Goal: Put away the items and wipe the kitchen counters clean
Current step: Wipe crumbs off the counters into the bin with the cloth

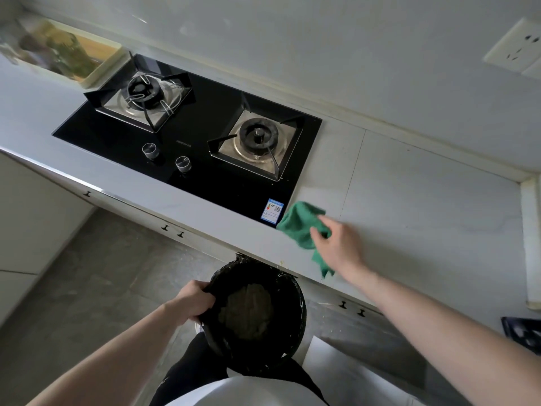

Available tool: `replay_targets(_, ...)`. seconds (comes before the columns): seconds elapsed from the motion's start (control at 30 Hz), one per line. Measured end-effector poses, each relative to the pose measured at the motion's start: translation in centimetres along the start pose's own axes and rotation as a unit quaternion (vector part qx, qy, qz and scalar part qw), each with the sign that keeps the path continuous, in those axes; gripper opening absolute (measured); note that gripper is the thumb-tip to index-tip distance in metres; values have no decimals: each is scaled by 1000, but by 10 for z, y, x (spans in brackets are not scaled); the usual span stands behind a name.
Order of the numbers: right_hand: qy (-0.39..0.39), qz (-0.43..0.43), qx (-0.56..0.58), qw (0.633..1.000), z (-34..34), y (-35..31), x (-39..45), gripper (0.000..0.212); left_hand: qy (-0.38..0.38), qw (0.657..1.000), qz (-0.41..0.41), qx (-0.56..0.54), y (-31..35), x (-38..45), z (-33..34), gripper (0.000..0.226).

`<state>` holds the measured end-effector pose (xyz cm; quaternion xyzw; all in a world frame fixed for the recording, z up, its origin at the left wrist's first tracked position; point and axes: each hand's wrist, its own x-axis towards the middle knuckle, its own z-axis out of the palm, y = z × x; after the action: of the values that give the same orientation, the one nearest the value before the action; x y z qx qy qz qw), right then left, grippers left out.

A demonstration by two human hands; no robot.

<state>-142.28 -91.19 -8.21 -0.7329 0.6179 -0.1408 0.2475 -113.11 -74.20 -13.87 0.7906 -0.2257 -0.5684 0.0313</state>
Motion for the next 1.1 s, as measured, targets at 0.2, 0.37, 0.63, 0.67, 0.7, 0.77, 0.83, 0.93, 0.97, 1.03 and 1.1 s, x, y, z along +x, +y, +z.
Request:
replay_targets(0.2, -4, 68, -62, 996, -5, 39, 54, 35, 3, 1000, 0, -3, 1, 0, 1, 41)
replay_targets(0.37, -70, 17, -127, 989, 41, 25, 3, 39, 3, 1000, -1, 0, 1, 0, 0, 42)
replay_targets(0.63, -194, -88, -51, 976, 76, -31, -98, 39, 2, 1000, 1, 12, 4, -3, -1, 41)
replay_targets(0.67, -201, -80, -25, 976, 76, -31, -101, 39, 0, 1000, 0, 15, 4, -3, -2, 42)
replay_targets(0.7, -197, -83, -8, 977, 74, -31, -101, 39, -3, 1000, 0, 19, 4, -3, -4, 43)
replay_targets(0.77, -159, -91, 8, 983, 62, -30, -91, 39, -5, 1000, -2, 26, 6, -3, -6, 44)
replay_targets(0.83, -107, -70, 36, 991, 44, -28, -69, 36, -4, 1000, -2, 31, 10, -5, -9, 44)
replay_targets(0.93, -9, -31, 98, 995, 13, -23, -22, 25, -5, 999, -2, 31, 13, -7, -11, 47)
replay_targets(0.97, 25, -16, 106, 994, 4, -18, -5, 21, -4, 1000, -1, 30, 13, -7, -11, 47)
replay_targets(1.03, 91, 23, 99, 991, -13, -8, 32, 23, -7, 1000, 1, 27, 15, -8, -12, 48)
replay_targets(1.1, 144, 49, 76, 985, -23, 9, 70, 30, -9, 1000, 3, 30, 18, -9, -14, 49)
